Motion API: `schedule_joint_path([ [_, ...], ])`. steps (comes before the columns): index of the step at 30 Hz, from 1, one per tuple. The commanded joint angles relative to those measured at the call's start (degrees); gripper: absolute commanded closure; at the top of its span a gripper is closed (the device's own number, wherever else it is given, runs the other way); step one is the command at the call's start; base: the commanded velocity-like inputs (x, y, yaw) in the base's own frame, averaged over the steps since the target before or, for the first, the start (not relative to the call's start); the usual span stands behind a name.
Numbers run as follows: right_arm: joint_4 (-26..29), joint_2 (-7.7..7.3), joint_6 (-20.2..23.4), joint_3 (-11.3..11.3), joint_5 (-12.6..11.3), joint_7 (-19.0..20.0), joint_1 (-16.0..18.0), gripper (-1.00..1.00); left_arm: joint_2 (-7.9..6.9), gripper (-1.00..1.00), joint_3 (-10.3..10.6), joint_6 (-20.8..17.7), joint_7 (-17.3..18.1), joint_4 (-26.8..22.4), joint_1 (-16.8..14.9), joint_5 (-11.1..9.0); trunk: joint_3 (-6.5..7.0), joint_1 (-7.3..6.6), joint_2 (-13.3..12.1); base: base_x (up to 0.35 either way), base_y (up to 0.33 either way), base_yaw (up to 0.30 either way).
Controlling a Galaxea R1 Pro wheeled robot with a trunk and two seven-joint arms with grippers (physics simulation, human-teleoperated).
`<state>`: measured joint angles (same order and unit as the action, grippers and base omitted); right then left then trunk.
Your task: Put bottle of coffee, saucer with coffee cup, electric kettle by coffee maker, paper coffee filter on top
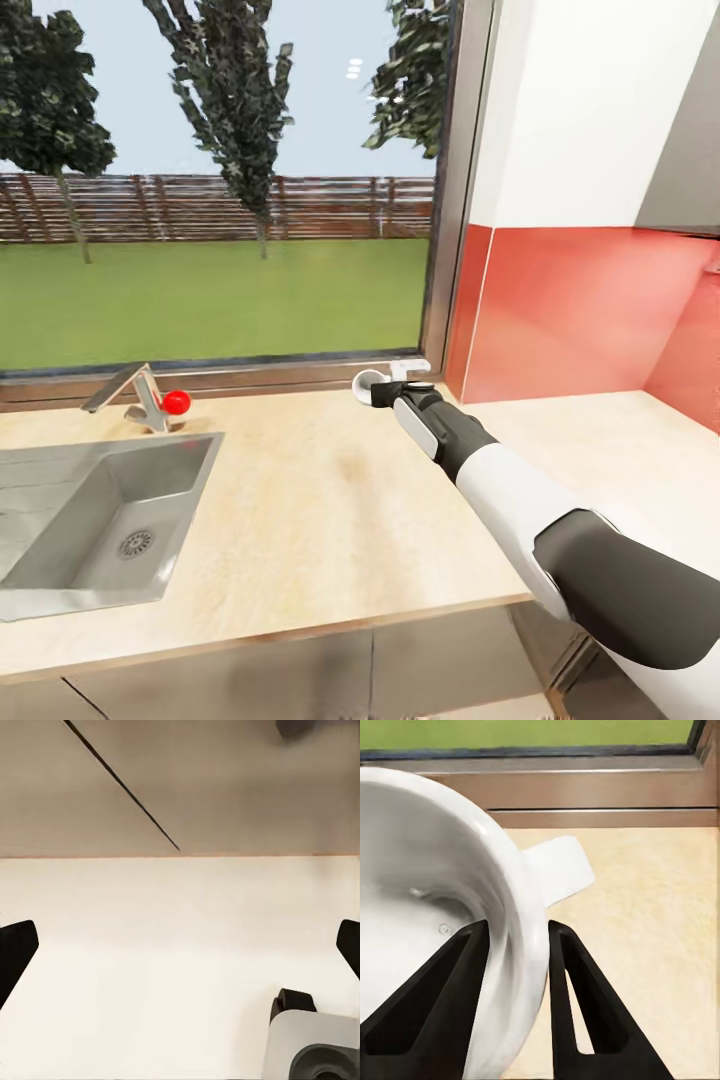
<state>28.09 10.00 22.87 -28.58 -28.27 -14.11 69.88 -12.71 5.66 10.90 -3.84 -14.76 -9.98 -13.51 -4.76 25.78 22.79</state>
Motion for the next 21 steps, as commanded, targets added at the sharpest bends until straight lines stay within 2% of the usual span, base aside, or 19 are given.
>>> schedule_joint_path([
  [1,0.03,0.0,0.16,-0.25,-0.47,-0.48,0.08,1.0,-0.04,-1.0,0.49,0.18,-0.29,0.0,-0.03,-0.44,-0.04,0.01,0.13,-0.318,0.066,0.0],
  [10,0.03,0.0,0.16,-0.25,-0.47,-0.48,0.08,1.0,0.11,-1.0,0.44,0.18,-0.29,0.08,-0.03,-0.47,0.77,0.01,0.13,-0.328,0.128,0.0],
  [21,-0.05,0.0,0.16,-0.25,-0.47,-0.44,0.08,1.0,0.14,-1.0,0.4,0.21,-0.3,0.08,-0.03,-0.48,1.76,0.01,0.13,-0.286,0.205,0.0],
])
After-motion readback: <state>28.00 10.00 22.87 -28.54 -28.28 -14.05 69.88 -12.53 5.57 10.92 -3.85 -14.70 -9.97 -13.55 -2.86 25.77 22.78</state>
